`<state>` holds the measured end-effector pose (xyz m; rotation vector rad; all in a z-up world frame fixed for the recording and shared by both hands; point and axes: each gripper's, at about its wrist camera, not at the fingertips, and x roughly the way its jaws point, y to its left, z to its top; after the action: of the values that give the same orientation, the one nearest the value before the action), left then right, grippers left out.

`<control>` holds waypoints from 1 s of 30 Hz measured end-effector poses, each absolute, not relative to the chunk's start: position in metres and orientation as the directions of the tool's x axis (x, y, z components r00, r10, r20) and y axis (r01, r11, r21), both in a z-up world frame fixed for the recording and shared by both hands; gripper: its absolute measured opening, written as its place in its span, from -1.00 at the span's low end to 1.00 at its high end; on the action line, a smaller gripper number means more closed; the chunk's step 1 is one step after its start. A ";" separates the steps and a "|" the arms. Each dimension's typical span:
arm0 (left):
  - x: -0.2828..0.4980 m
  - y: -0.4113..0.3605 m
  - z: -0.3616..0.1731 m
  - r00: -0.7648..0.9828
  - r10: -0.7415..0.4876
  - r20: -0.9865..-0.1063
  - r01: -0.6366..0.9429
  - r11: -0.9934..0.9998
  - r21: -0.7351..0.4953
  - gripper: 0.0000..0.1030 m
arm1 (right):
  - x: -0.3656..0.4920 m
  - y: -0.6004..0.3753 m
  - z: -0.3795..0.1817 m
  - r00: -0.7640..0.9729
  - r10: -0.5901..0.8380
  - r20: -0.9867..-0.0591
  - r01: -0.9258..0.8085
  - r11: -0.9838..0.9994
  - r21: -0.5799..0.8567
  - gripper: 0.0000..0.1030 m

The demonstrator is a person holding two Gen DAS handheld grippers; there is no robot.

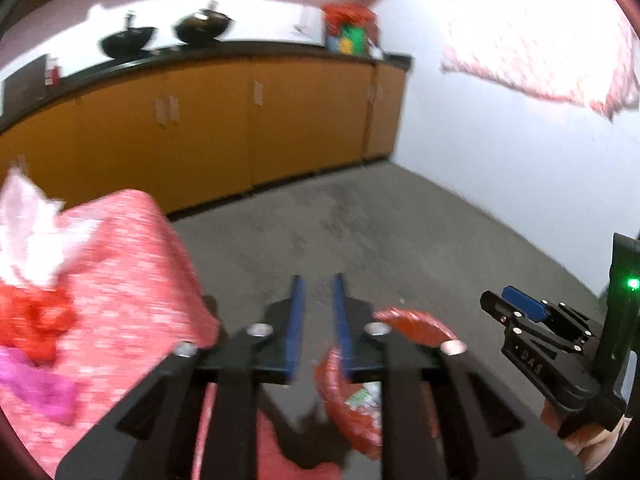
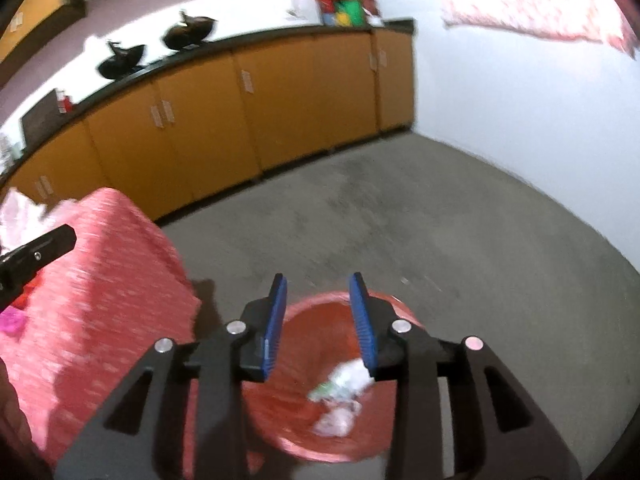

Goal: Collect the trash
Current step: 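Grasp the red bag with the left tool while the right tool grasps the white paper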

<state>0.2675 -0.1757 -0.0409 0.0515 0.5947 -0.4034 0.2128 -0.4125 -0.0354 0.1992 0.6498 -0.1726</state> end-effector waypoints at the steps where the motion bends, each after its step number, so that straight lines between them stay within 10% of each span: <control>1: 0.266 -0.156 -0.032 0.774 -0.337 -0.536 0.358 0.931 -0.068 -0.41 | 0.217 -0.392 -0.024 0.799 -0.067 -0.598 0.182 0.974 0.133 -0.30; 17: 0.225 0.122 -0.010 0.882 0.100 -0.461 -0.122 0.992 -0.018 -0.23 | 0.270 -0.125 0.032 0.777 0.328 -0.537 -0.278 0.945 0.175 -0.25; 30: 0.218 0.203 -0.040 0.872 0.171 -0.458 -0.243 0.965 -0.102 -0.05 | 0.321 -0.010 0.032 0.734 0.394 -0.554 -0.412 0.906 0.098 -0.25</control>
<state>0.2176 0.2027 -0.0402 -0.1585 0.4634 0.2174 0.3206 -0.0101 0.0321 -0.0326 0.6017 0.4432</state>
